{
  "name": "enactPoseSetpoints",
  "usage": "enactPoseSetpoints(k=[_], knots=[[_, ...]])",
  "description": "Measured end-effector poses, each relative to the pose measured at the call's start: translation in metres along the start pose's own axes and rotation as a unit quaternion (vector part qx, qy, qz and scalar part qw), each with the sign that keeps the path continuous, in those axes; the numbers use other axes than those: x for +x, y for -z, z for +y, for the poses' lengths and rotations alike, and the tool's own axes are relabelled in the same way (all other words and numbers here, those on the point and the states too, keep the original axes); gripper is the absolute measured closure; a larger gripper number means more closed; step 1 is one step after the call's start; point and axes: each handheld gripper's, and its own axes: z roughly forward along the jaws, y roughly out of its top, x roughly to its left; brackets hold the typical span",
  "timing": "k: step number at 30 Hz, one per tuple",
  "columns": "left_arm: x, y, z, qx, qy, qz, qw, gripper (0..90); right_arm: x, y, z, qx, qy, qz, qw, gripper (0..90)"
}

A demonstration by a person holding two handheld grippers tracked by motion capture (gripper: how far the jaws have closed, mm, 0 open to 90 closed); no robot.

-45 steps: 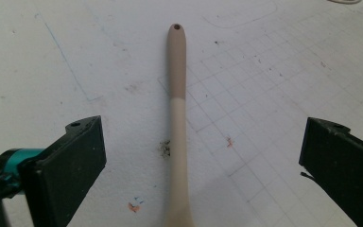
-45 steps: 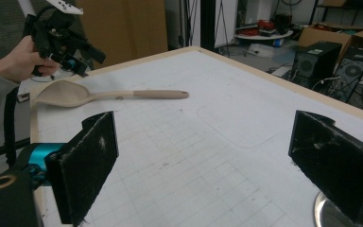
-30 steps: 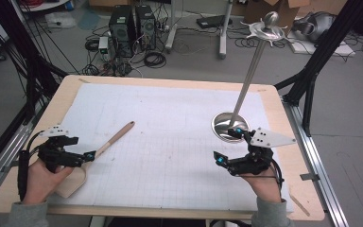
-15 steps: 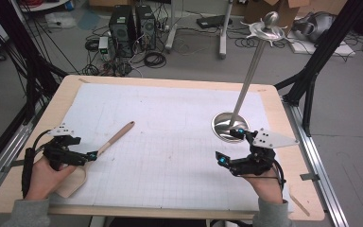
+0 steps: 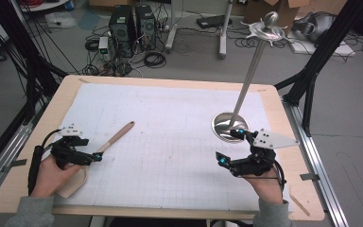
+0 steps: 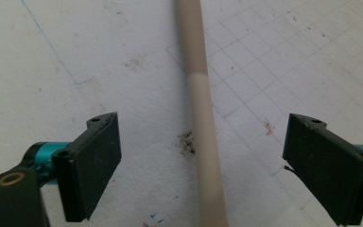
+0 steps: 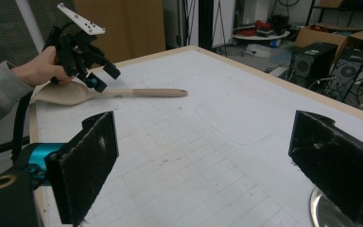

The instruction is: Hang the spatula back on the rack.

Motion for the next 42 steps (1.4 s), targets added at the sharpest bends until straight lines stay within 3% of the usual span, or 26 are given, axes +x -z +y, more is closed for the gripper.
enactPoseSetpoints(k=[6,20,29,42], knots=[[-0.002,-0.007,0.004,0.016,-0.009,-0.005,0.9998,23.8,0.000,0.000,0.000,-0.001,0.001,0.001,1.0000,8.1],[-0.002,-0.015,0.001,0.053,-0.008,0.016,0.9984,42.3,0.000,0.003,0.000,0.000,0.000,-0.002,1.0000,8.1],[-0.002,-0.015,0.000,0.060,-0.006,0.015,0.9981,54.3,-0.001,0.003,-0.001,-0.001,0.000,-0.002,1.0000,8.1],[-0.007,-0.014,0.000,0.064,-0.016,0.033,0.9973,67.3,-0.001,0.003,-0.001,-0.001,0.001,-0.001,1.0000,8.1]])
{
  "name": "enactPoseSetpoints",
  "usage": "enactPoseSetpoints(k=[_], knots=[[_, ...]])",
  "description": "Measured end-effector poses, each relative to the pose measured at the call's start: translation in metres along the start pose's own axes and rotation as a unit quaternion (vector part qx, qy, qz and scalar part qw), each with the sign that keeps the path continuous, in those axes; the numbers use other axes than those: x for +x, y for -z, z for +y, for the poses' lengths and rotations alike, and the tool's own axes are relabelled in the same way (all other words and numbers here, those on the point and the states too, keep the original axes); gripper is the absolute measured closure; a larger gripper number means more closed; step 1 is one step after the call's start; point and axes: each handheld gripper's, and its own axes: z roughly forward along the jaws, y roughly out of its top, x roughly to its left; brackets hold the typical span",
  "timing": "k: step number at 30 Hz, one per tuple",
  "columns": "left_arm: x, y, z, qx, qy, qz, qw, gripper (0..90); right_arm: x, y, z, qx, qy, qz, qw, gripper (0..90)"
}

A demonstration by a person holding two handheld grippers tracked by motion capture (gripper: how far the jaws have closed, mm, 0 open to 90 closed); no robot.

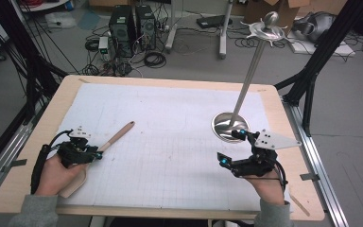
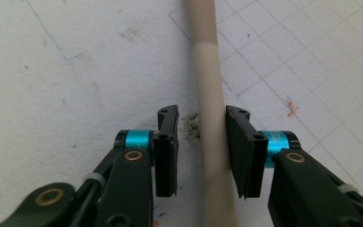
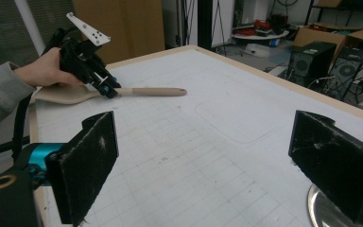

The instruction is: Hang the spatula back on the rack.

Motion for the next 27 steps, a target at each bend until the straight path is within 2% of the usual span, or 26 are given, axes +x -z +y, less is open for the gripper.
enactPoseSetpoints(k=[7,14,18,27], knots=[[-0.0031,-0.0003,0.0007,0.001,-0.006,-0.004,1.0000,75.4,0.0002,-0.0003,-0.0002,0.002,-0.001,0.000,1.0000,8.1],[-0.0025,-0.0001,0.0011,0.004,0.006,-0.005,1.0000,76.4,0.0004,-0.0003,-0.0001,0.001,0.000,0.000,1.0000,8.1],[-0.0003,0.0001,0.0006,0.002,0.019,-0.011,0.9998,76.8,0.0005,-0.0008,0.0000,0.001,0.002,0.000,1.0000,8.1],[-0.0013,0.0002,0.0011,0.002,0.020,-0.007,0.9998,77.7,0.0006,-0.0003,0.0001,0.001,0.001,0.000,1.0000,8.1]])
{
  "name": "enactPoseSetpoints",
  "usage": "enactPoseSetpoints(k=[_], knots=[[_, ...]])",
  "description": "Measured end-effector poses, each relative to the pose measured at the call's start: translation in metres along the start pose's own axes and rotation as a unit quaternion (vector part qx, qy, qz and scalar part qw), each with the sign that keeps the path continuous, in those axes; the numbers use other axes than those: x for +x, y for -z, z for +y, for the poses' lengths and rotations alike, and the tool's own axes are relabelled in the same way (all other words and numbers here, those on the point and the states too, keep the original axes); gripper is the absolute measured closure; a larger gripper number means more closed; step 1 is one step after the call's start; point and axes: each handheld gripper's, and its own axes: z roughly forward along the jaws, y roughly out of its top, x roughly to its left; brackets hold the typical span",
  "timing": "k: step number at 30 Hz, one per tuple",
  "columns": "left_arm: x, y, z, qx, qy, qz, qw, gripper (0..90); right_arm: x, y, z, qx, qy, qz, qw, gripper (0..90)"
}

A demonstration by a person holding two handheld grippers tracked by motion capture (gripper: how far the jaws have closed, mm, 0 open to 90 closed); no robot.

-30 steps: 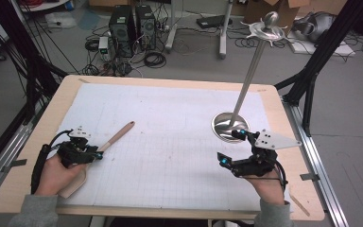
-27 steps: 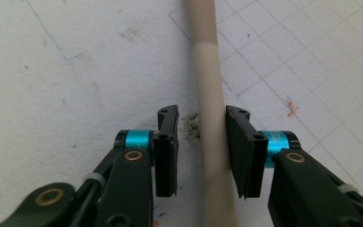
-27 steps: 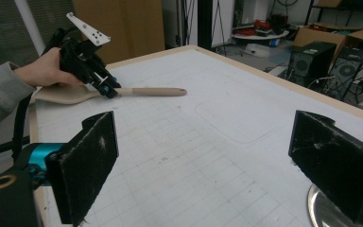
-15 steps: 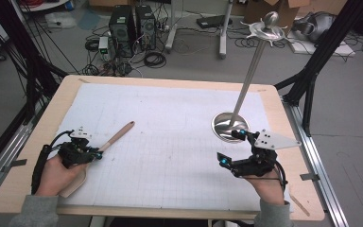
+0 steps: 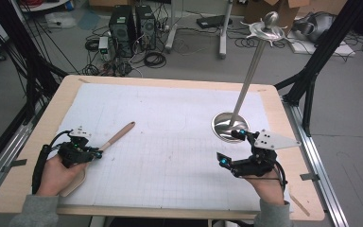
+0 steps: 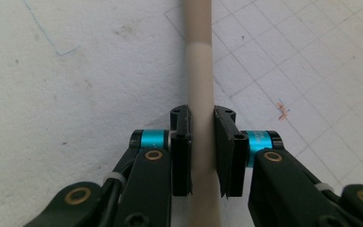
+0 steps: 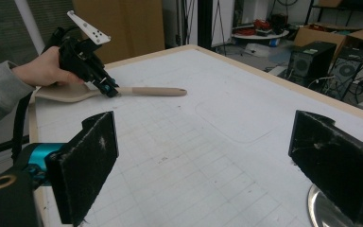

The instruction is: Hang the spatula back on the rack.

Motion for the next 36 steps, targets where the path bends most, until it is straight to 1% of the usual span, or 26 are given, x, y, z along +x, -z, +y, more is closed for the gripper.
enactPoseSetpoints(k=[3,6,10,13,20,22,24,25,26,28,33,36], knots=[[-0.001,0.000,0.000,0.001,-0.001,0.002,1.0000,77.8,0.000,0.001,0.000,-0.001,0.000,-0.002,1.0000,8.1],[-0.002,0.002,0.001,-0.001,-0.003,-0.003,1.0000,77.8,0.000,0.001,0.000,-0.002,0.001,-0.001,1.0000,8.1],[-0.004,0.006,0.003,-0.011,-0.006,-0.006,0.9999,77.8,0.000,0.002,0.001,-0.004,0.000,0.000,1.0000,8.1],[-0.007,0.011,0.005,-0.025,-0.007,-0.013,0.9996,77.8,0.000,0.003,0.001,-0.004,0.000,-0.002,1.0000,8.1],[-0.013,0.020,0.009,-0.040,-0.012,-0.020,0.9989,77.8,-0.001,0.005,0.001,-0.008,0.000,-0.002,1.0000,8.1],[-0.014,0.022,0.010,-0.043,-0.014,-0.024,0.9987,77.8,0.000,0.005,0.001,-0.006,-0.005,-0.003,1.0000,8.1],[-0.016,0.023,0.012,-0.045,-0.016,-0.025,0.9985,77.8,-0.001,0.006,0.001,-0.009,0.000,-0.003,1.0000,8.1],[-0.018,0.024,0.013,-0.046,-0.018,-0.026,0.9984,77.9,-0.001,0.006,0.001,-0.008,-0.002,-0.002,1.0000,8.1],[-0.019,0.024,0.014,-0.047,-0.019,-0.030,0.9982,77.8,-0.001,0.007,0.001,-0.008,-0.005,-0.002,0.9999,8.1],[-0.021,0.025,0.015,-0.048,-0.024,-0.037,0.9979,77.8,-0.002,0.008,0.001,-0.012,-0.001,-0.004,0.9999,8.1],[-0.025,0.027,0.020,-0.062,-0.021,-0.049,0.9967,77.8,-0.003,0.012,0.001,-0.017,-0.006,-0.006,0.9998,8.1],[-0.029,0.028,0.026,-0.065,-0.025,-0.057,0.9960,77.9,-0.004,0.013,0.001,-0.020,-0.005,-0.007,0.9998,8.1]])
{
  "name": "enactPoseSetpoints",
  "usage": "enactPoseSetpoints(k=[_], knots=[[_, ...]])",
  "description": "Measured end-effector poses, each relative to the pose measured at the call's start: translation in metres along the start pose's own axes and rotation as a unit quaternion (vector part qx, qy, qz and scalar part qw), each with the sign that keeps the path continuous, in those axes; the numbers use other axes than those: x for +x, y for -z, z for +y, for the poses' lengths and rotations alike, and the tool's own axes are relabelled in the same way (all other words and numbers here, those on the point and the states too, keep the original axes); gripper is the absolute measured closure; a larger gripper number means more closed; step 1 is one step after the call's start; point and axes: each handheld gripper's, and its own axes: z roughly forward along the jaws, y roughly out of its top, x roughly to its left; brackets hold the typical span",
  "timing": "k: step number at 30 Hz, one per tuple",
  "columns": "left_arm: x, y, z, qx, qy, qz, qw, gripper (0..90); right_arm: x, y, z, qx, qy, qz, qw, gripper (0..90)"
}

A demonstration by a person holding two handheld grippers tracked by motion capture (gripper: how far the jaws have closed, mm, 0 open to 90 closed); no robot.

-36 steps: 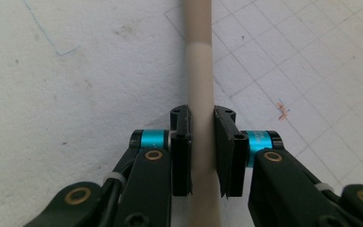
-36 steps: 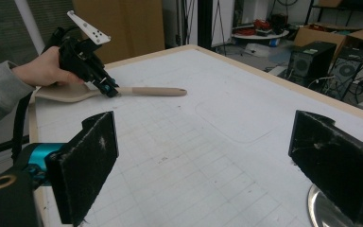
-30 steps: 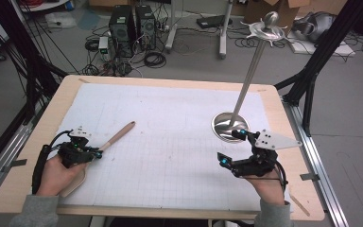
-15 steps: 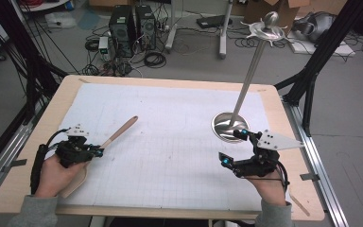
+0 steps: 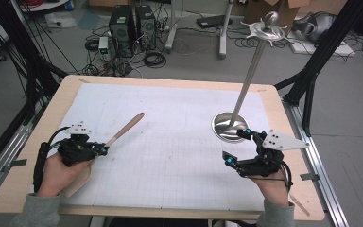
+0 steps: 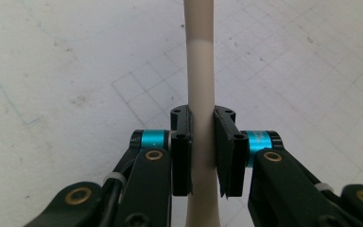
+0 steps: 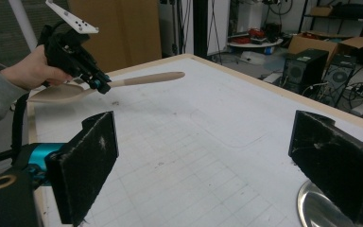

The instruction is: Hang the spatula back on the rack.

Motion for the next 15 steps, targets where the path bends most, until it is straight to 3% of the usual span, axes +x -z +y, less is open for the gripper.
enactPoseSetpoints(k=[15], knots=[[-0.028,0.009,0.038,-0.026,-0.030,-0.031,0.9987,77.8,-0.002,0.004,0.000,-0.004,-0.004,-0.001,1.0000,8.1]])
